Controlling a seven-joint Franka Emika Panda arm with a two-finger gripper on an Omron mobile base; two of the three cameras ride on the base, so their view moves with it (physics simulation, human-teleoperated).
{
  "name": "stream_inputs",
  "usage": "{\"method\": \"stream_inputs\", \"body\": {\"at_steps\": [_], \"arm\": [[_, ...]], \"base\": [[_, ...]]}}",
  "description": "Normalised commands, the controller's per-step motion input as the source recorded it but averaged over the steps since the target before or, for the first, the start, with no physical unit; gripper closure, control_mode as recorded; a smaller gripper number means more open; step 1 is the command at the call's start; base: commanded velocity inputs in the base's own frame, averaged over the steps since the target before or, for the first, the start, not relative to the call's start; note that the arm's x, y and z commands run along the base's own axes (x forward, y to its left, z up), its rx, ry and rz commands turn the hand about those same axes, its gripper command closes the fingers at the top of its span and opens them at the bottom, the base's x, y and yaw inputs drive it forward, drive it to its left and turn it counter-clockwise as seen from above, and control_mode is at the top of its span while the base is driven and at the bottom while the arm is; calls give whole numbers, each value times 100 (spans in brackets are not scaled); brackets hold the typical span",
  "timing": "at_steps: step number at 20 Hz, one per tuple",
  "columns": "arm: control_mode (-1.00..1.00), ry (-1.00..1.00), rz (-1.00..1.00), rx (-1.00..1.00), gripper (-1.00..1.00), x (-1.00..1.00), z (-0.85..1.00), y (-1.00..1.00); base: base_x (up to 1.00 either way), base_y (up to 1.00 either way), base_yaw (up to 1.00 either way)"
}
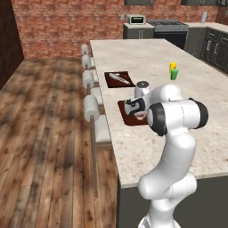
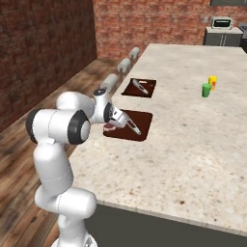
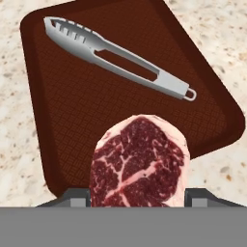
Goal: Gather the lime and corn from the fridge and place them on a tray on the dining counter. Then gather the steaks from the fridge and place them on the other tray.
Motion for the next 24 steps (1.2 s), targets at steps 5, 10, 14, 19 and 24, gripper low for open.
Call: {"method": "stream_inputs", "body": {"at_steps": [5,10,14,19,24], "arm": [[-100,-1,0,0,100,23,-13,-4],[-100,-1,0,0,100,23,-15,0],[-100,0,0,0,100,20,-17,0],[-100,-1,0,0,100,12,-18,0],[-100,0,0,0,100,15,-23,0]], "base": [[0,0,0],[0,0,0],[0,0,0],[0,0,0],[0,0,0]]}}
